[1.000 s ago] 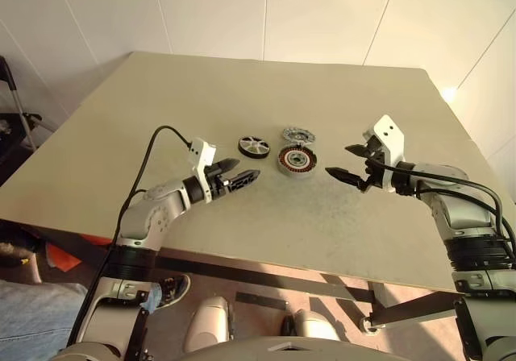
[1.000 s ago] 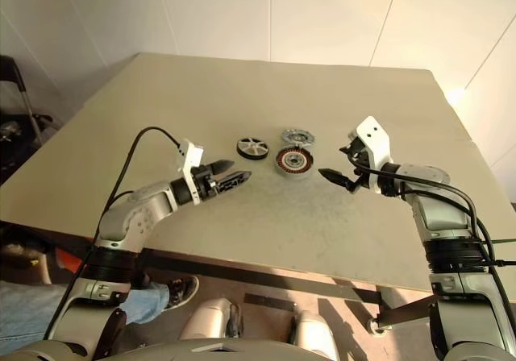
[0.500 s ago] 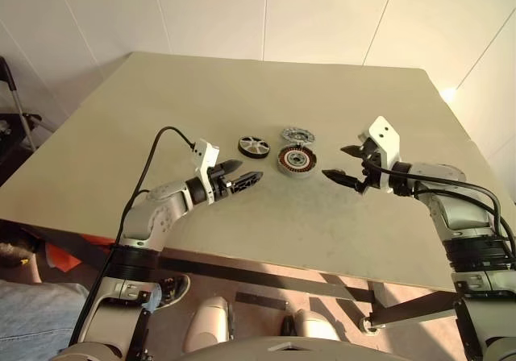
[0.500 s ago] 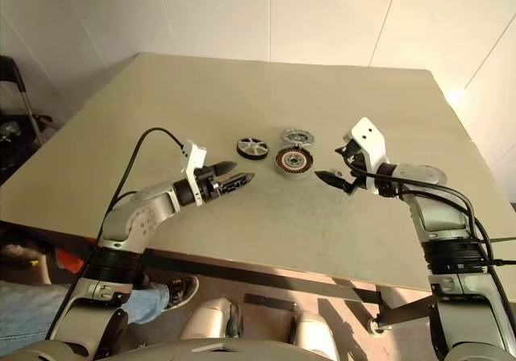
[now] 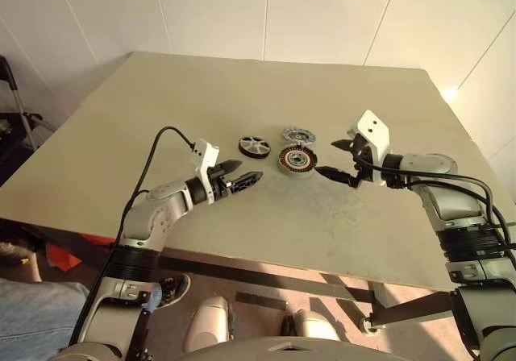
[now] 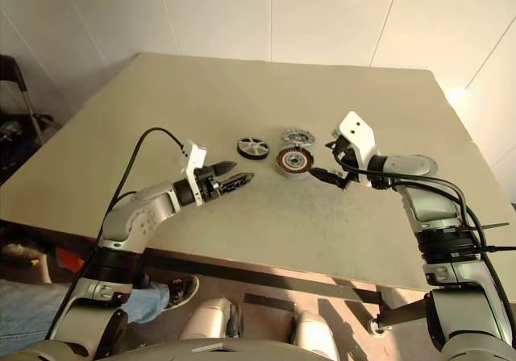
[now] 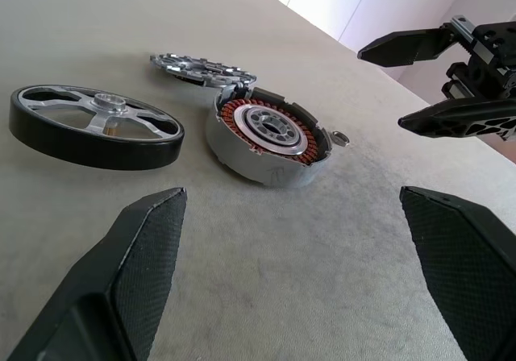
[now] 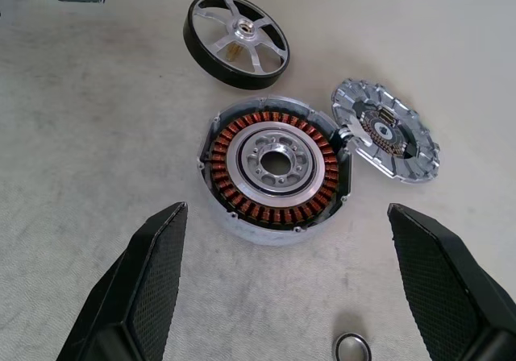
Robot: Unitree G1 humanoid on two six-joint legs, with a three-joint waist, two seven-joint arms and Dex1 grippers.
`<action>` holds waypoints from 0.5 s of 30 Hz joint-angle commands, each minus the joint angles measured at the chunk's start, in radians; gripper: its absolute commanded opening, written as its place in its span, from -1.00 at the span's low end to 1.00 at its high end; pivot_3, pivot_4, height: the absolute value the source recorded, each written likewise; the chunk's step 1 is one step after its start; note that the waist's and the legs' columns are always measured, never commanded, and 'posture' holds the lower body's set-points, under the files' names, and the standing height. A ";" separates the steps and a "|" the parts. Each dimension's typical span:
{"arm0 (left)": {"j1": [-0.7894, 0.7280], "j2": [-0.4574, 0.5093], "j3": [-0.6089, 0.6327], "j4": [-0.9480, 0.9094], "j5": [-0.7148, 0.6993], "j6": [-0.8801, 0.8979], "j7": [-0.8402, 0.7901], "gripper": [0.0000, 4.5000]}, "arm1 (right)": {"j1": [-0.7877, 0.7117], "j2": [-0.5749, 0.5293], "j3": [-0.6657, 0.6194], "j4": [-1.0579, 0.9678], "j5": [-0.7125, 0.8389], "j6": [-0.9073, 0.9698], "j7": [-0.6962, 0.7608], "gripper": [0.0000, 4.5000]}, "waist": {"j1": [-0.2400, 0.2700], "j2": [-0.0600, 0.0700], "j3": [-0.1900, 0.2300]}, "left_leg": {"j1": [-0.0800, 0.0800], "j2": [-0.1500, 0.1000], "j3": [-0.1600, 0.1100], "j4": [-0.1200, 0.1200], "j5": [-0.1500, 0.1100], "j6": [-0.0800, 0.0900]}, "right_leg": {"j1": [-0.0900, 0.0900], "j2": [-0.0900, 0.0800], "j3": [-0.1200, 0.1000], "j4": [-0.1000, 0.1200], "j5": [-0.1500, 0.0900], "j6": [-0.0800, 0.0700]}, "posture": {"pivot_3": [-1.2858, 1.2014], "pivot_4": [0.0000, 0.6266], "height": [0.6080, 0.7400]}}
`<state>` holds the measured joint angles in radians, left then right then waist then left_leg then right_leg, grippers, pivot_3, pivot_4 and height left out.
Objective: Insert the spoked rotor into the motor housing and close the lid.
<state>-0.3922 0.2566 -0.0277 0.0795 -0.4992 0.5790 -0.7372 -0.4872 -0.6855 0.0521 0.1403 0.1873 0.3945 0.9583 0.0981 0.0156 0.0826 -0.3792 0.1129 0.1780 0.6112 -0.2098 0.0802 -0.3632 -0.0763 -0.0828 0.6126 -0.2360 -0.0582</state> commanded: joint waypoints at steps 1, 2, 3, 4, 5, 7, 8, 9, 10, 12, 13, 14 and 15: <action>-0.022 0.005 0.014 -0.018 0.002 -0.028 -0.008 1.00 | -0.058 0.001 0.024 0.017 -0.025 -0.048 0.017 0.99 | 0.000 0.000 0.000 | 0.000 0.000 0.000 0.000 0.000 0.000 | 0.000 0.000 0.000 0.000 0.000 0.000 | 0.03 -1.00 1.00; -0.024 0.003 0.011 -0.014 0.003 -0.031 -0.008 1.00 | -0.070 0.006 0.035 0.030 -0.031 -0.057 0.026 0.99 | -0.001 0.000 0.000 | 0.000 0.000 0.000 0.000 0.000 0.000 | 0.000 0.000 0.000 0.000 0.000 0.000 | 0.03 -1.00 1.00; -0.026 0.001 0.009 -0.010 0.005 -0.034 -0.007 1.00 | -0.083 0.010 0.046 0.045 -0.037 -0.065 0.035 0.99 | -0.002 0.000 0.000 | 0.000 0.000 0.000 0.000 0.000 0.000 | 0.000 0.000 0.000 0.001 0.000 0.000 | 0.03 -1.00 1.00; -0.028 -0.003 0.006 -0.004 0.007 -0.037 -0.006 1.00 | -0.101 0.017 0.063 0.074 -0.049 -0.077 0.044 0.99 | -0.003 0.000 0.000 | 0.000 0.000 0.000 0.000 0.000 0.000 | 0.000 0.000 0.000 0.001 0.000 0.000 | 0.03 -1.00 1.00; -0.029 -0.006 0.003 0.001 0.010 -0.041 -0.005 1.00 | -0.124 0.024 0.085 0.115 -0.069 -0.091 0.048 0.99 | -0.003 0.000 0.000 | 0.000 0.000 0.000 0.000 0.000 0.000 | 0.000 0.000 0.000 0.001 0.000 0.000 | 0.03 -1.00 1.00; -0.030 -0.011 -0.001 0.008 0.015 -0.046 -0.004 1.00 | -0.160 0.034 0.118 0.186 -0.104 -0.121 0.056 0.99 | -0.003 0.000 0.000 | 0.000 0.000 0.000 0.001 0.000 0.000 | 0.000 0.000 0.000 0.002 0.000 0.000 | 0.03 -1.00 1.00; -0.028 -0.013 0.000 0.008 0.017 -0.048 -0.001 1.00 | -0.183 0.037 0.143 0.227 -0.133 -0.148 0.060 0.99 | -0.002 0.000 0.000 | 0.000 0.000 0.000 0.001 0.000 -0.001 | 0.000 0.000 0.000 0.002 0.000 0.000 | 0.03 -1.00 1.00; -0.025 -0.013 0.002 0.007 0.019 -0.049 0.002 1.00 | -0.200 0.039 0.162 0.258 -0.154 -0.170 0.065 0.99 | -0.002 0.000 0.000 | 0.000 0.000 0.000 0.001 0.000 -0.001 | 0.000 0.000 0.000 0.002 0.000 0.000 | 0.03 -1.00 1.00; -0.022 -0.014 0.005 0.007 0.022 -0.052 0.006 1.00 | -0.220 0.043 0.180 0.289 -0.174 -0.191 0.071 0.99 | -0.001 0.000 0.000 | 0.000 0.000 0.000 0.002 0.000 -0.001 | -0.001 0.000 0.000 0.002 0.000 0.000 | 0.03 -1.00 1.00; -0.018 -0.016 0.009 0.007 0.026 -0.055 0.013 1.00 | -0.245 0.052 0.195 0.331 -0.192 -0.220 0.082 0.99 | -0.001 0.000 0.000 | -0.001 0.000 0.000 0.002 0.000 0.000 | -0.001 0.000 0.000 0.002 0.000 0.000 | 0.03 -1.00 1.00; -0.011 -0.016 0.011 0.004 0.027 -0.057 0.016 1.00 | -0.263 0.061 0.209 0.359 -0.207 -0.232 0.089 0.99 | -0.001 0.000 0.000 | -0.002 0.000 0.000 0.002 0.000 0.000 | -0.002 0.000 0.000 0.002 0.000 0.000 | 0.03 -1.00 1.00; -0.004 -0.016 0.012 0.000 0.027 -0.059 0.019 1.00 | -0.276 0.069 0.223 0.382 -0.225 -0.244 0.092 0.99 | -0.002 0.000 0.000 | -0.003 0.000 0.000 0.002 0.000 0.000 | -0.003 0.000 0.000 0.002 0.000 0.000 | 0.03 -1.00 1.00; 0.001 -0.017 0.012 -0.004 0.028 -0.059 0.022 1.00 | -0.286 0.075 0.237 0.402 -0.244 -0.259 0.094 0.99 | -0.002 0.000 0.000 | -0.004 0.000 0.000 0.002 0.000 0.000 | -0.004 0.000 0.000 0.003 0.000 0.000 | 0.03 -1.00 1.00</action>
<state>-0.3898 0.2399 -0.0292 0.1057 -0.4728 0.5410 -0.7194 -0.7333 -0.6138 0.2800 0.5328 -0.0330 0.1727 1.0444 0.0959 0.0155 0.0826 -0.3832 0.1130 0.1781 0.6136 -0.2096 0.0808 -0.3675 -0.0763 -0.0827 0.6155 -0.2360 -0.0585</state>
